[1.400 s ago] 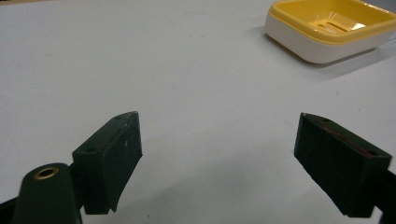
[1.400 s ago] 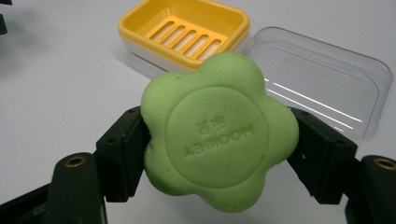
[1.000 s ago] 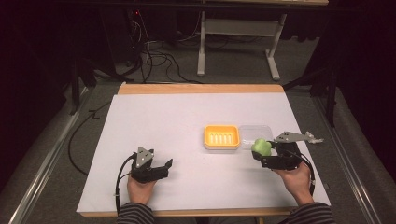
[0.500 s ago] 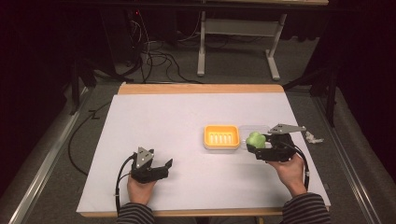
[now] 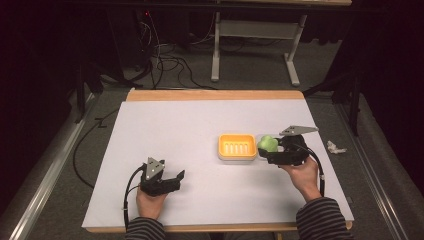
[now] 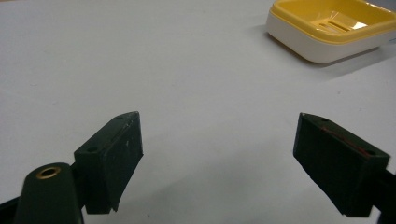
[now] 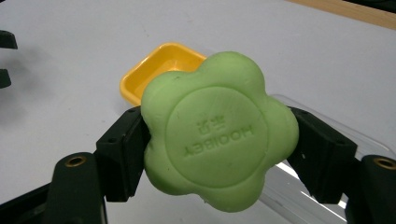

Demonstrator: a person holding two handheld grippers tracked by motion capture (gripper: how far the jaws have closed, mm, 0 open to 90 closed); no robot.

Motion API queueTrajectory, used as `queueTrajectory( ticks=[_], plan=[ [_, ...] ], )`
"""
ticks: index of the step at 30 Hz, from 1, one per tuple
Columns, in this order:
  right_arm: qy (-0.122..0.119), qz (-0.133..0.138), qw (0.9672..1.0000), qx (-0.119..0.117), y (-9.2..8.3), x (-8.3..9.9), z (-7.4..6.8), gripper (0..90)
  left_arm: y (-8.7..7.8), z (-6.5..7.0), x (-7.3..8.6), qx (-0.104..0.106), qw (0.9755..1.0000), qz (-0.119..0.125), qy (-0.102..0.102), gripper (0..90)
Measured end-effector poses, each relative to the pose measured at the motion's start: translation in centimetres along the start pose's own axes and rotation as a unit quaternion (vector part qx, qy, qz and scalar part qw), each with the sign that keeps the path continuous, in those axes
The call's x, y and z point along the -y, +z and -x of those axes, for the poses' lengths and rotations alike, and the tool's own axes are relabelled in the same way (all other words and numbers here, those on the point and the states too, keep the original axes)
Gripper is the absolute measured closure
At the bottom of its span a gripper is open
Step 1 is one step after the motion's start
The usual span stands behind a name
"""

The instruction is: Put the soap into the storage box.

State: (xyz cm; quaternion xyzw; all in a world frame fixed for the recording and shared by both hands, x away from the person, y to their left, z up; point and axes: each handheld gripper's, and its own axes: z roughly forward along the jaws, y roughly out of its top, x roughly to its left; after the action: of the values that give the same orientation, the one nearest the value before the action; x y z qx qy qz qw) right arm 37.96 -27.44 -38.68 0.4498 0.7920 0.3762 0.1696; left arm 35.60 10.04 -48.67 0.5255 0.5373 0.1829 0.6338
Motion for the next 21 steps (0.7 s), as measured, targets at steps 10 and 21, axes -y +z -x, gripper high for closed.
queueTrajectory(
  ticks=[10, 21],
  plan=[
    [0.002, -0.013, 0.9999, -0.007, 1.6, -1.1, 0.0, 27.8, 0.1, 0.0, 0.0, -0.003, 1.0, -0.002, 0.002, 16.3],
    [-0.011, -0.022, 0.9996, -0.01, 3.1, -2.0, -0.6, 27.8, -0.1, 0.1, 0.0, -0.001, 1.0, 0.005, 0.002, 16.1]
  ],
)
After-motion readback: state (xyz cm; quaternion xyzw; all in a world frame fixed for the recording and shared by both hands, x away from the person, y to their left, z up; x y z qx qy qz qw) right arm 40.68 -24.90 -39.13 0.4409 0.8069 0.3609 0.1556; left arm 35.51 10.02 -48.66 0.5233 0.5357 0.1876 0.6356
